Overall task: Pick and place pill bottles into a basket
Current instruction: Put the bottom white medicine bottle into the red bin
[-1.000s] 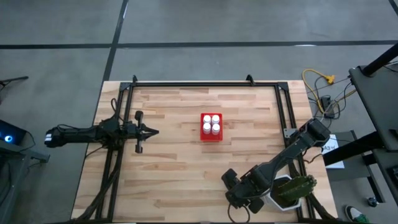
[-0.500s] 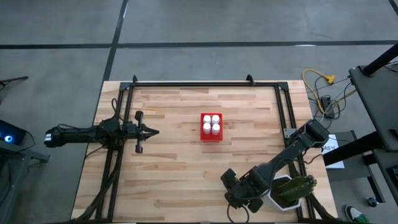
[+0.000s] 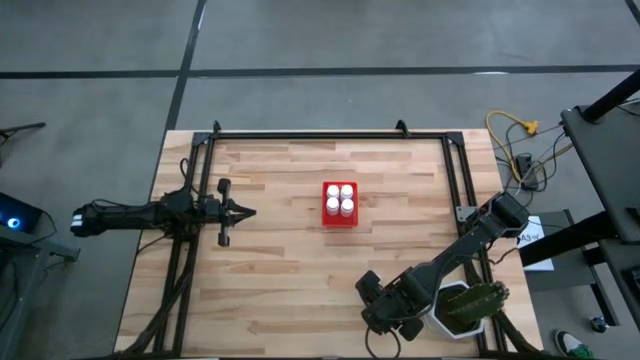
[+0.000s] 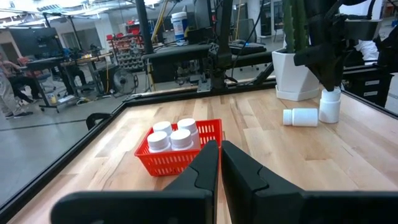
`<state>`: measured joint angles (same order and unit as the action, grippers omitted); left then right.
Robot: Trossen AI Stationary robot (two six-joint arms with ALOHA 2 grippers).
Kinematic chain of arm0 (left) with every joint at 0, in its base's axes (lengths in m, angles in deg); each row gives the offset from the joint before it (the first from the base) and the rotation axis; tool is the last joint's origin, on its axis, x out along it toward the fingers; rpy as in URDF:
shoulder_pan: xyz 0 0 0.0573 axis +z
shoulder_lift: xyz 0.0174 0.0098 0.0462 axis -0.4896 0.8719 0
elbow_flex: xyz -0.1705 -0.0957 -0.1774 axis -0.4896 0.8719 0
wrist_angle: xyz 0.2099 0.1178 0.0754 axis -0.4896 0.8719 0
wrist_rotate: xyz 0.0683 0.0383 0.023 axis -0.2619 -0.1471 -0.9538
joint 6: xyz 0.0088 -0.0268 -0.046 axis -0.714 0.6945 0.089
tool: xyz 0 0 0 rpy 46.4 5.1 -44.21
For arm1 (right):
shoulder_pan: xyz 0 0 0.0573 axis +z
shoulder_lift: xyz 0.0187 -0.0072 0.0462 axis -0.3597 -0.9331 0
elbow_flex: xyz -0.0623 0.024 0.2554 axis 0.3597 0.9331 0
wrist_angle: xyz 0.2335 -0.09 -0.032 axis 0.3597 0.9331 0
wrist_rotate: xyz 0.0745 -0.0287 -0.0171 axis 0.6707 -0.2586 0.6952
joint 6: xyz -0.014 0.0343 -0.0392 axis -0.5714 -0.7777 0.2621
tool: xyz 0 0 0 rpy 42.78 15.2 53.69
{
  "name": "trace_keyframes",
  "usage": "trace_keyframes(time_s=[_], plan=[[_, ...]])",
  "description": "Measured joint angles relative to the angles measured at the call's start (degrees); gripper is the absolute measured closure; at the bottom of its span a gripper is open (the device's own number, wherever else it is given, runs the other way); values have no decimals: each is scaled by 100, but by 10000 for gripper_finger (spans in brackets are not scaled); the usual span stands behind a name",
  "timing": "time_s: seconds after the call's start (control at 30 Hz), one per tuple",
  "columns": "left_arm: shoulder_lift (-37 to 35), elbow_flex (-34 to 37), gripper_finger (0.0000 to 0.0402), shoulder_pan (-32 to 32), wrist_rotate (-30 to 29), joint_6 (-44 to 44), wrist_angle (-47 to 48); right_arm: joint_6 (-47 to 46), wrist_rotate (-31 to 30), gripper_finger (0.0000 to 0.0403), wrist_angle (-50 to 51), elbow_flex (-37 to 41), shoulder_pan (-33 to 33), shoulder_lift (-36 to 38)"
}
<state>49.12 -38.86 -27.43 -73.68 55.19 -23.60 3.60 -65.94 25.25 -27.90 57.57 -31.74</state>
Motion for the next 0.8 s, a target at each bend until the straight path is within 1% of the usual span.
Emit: trace_keyframes(time_s=[0.17,0.37,0.8], plan=[[13,0,400,-1,-1,1,2,-2,4,215,-50,96,0,0],[22,0,400,-2,0,2,-2,17,13,215,-349,259,0,0],[22,0,400,0,0,0,-2,41,16,220,-433,365,0,0]])
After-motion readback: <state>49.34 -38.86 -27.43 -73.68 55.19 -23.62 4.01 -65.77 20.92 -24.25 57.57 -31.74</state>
